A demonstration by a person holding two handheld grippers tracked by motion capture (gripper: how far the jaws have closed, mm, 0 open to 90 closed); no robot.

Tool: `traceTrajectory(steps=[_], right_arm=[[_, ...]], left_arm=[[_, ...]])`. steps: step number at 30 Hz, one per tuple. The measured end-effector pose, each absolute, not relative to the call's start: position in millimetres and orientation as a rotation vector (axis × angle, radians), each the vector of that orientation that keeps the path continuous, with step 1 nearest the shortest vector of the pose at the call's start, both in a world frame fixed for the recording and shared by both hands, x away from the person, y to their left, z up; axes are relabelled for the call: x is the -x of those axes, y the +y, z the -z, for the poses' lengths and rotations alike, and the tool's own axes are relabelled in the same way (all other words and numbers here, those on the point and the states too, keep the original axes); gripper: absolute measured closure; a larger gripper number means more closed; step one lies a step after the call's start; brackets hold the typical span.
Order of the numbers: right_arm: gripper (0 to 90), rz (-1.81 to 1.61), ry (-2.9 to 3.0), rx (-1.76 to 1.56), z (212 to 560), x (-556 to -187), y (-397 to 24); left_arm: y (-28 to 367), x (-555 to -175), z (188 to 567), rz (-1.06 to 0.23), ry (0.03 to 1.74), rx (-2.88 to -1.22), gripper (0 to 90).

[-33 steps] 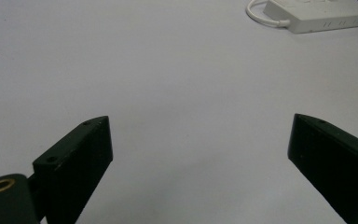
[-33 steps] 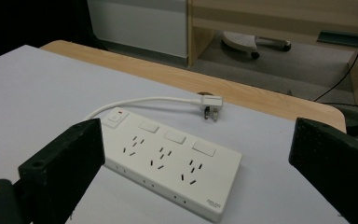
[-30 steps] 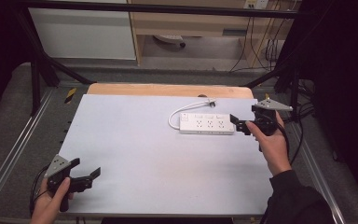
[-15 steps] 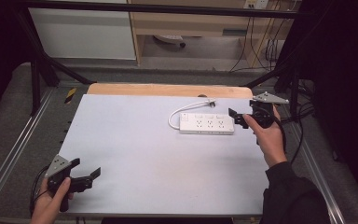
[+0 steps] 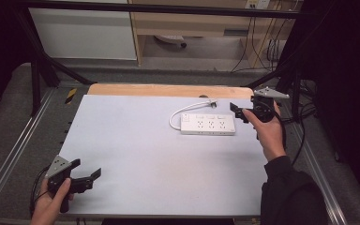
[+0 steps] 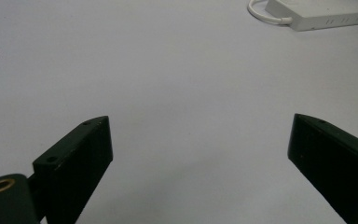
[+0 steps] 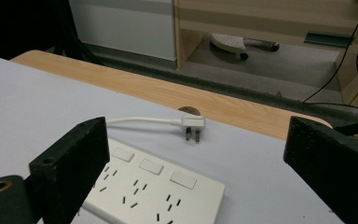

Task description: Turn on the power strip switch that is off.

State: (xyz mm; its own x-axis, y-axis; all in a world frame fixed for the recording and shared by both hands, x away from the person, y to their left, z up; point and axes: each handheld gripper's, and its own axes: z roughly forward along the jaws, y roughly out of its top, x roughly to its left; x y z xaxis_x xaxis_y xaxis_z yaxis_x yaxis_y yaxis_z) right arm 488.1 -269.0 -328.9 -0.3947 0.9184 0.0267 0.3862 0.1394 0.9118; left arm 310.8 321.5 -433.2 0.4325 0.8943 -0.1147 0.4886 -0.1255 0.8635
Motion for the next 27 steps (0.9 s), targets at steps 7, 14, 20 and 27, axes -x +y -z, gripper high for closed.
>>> traceTrajectory(steps=[7,14,20,27], right_arm=[[21.3,-1.227,1.845,-1.253,331.9,-498.6,-268.3],[31.2,-1.244,1.845,-1.256,334.7,-509.1,-265.9],[41.4,-1.24,1.823,-1.284,344.0,-520.0,-267.2],[46.6,-1.223,1.814,-1.308,353.1,-528.4,-268.0]], left_arm=[[321.6,-311.3,433.7,-0.555,1.199,-1.772,6.4],[321.9,-311.3,433.8,-0.551,1.203,-1.771,6.4],[322.2,-311.5,433.9,-0.552,1.203,-1.77,6.4],[322.6,-311.8,434.1,-0.554,1.207,-1.77,6.4]])
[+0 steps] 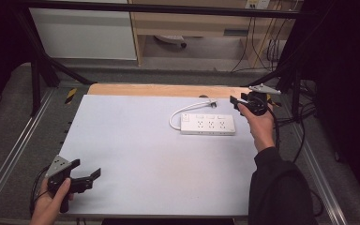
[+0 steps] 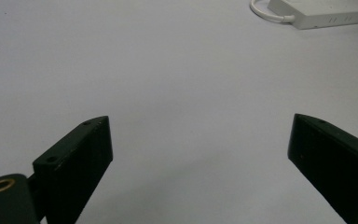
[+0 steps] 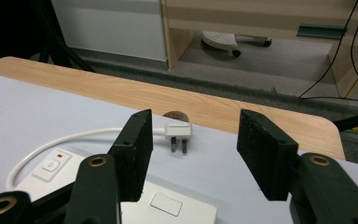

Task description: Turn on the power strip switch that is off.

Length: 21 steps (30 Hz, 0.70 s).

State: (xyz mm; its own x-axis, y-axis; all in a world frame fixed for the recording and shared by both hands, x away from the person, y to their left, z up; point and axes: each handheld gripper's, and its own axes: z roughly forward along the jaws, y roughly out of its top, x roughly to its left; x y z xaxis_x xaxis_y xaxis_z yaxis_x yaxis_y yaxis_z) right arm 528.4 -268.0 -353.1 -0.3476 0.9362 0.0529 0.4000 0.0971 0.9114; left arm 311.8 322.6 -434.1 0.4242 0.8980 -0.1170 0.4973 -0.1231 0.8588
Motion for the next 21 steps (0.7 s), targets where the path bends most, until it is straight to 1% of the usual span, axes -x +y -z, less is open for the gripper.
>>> traceTrajectory(steps=[13,21], right_arm=[[57.7,-1.203,1.836,-1.351,369.2,-539.9,-266.9],[64.1,-1.209,1.845,-1.37,377.6,-545.2,-259.0]], left_arm=[[323.0,-311.9,434.3,-0.554,1.206,-1.773,6.4],[323.4,-312.0,434.4,-0.554,1.208,-1.774,6.4]])
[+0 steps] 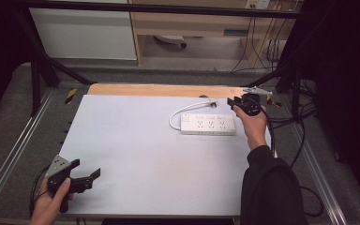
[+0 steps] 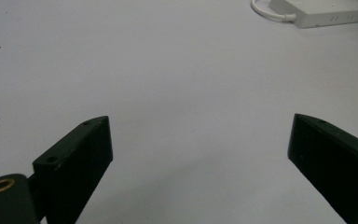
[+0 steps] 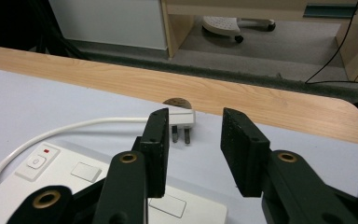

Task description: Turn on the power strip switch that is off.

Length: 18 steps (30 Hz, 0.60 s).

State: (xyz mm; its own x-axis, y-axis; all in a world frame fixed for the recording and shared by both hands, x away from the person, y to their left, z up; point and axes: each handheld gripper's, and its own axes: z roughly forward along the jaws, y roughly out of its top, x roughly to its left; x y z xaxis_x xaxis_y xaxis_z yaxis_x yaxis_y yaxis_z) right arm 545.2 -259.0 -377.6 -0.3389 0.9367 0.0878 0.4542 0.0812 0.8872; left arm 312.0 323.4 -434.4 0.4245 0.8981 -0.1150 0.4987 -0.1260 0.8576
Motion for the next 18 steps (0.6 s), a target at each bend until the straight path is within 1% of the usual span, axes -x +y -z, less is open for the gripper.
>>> traceTrajectory(steps=[18], right_arm=[[73.2,-1.203,1.868,-1.387,391.6,-550.5,-251.3]], left_arm=[[324.1,-312.2,434.4,-0.556,1.207,-1.775,6.4]])
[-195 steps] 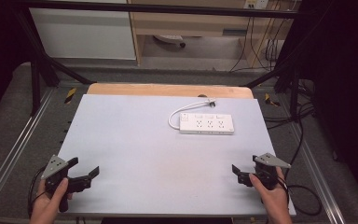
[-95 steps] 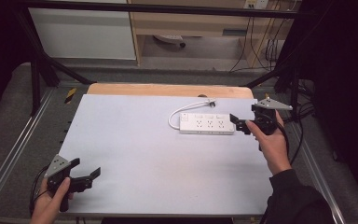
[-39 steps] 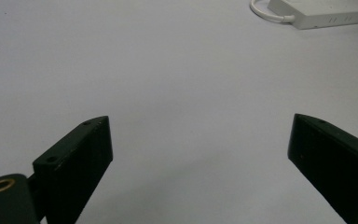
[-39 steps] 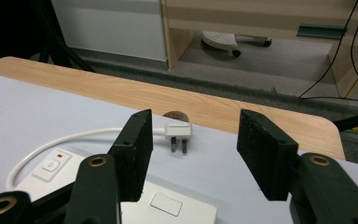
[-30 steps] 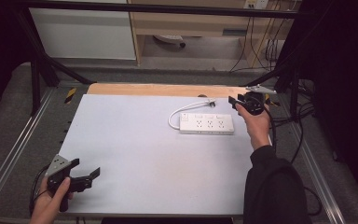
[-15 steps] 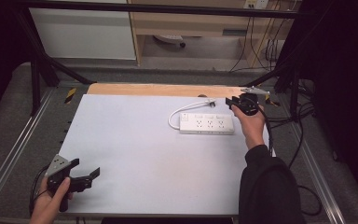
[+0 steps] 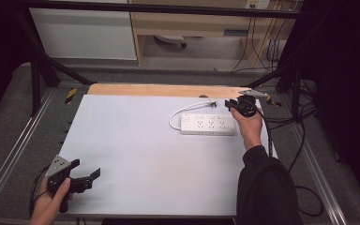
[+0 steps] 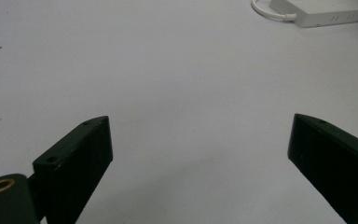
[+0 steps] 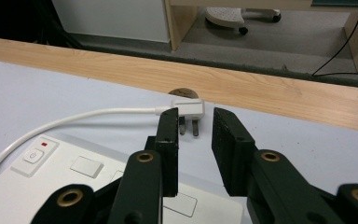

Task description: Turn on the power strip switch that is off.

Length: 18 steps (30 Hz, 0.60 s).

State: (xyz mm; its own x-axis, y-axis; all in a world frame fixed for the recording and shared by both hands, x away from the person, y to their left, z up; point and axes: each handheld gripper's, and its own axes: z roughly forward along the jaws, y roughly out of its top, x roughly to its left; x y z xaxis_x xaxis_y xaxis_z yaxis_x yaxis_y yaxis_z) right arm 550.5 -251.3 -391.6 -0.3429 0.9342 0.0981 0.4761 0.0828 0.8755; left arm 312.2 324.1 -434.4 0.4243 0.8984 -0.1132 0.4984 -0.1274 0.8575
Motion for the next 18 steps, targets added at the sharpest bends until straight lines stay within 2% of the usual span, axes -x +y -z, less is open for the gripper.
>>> traceTrajectory(steps=[18], right_arm=[[78.3,-1.198,1.906,-1.402,405.1,-553.1,-243.7]], left_arm=[[324.5,-312.4,434.7,-0.555,1.207,-1.774,6.4]])
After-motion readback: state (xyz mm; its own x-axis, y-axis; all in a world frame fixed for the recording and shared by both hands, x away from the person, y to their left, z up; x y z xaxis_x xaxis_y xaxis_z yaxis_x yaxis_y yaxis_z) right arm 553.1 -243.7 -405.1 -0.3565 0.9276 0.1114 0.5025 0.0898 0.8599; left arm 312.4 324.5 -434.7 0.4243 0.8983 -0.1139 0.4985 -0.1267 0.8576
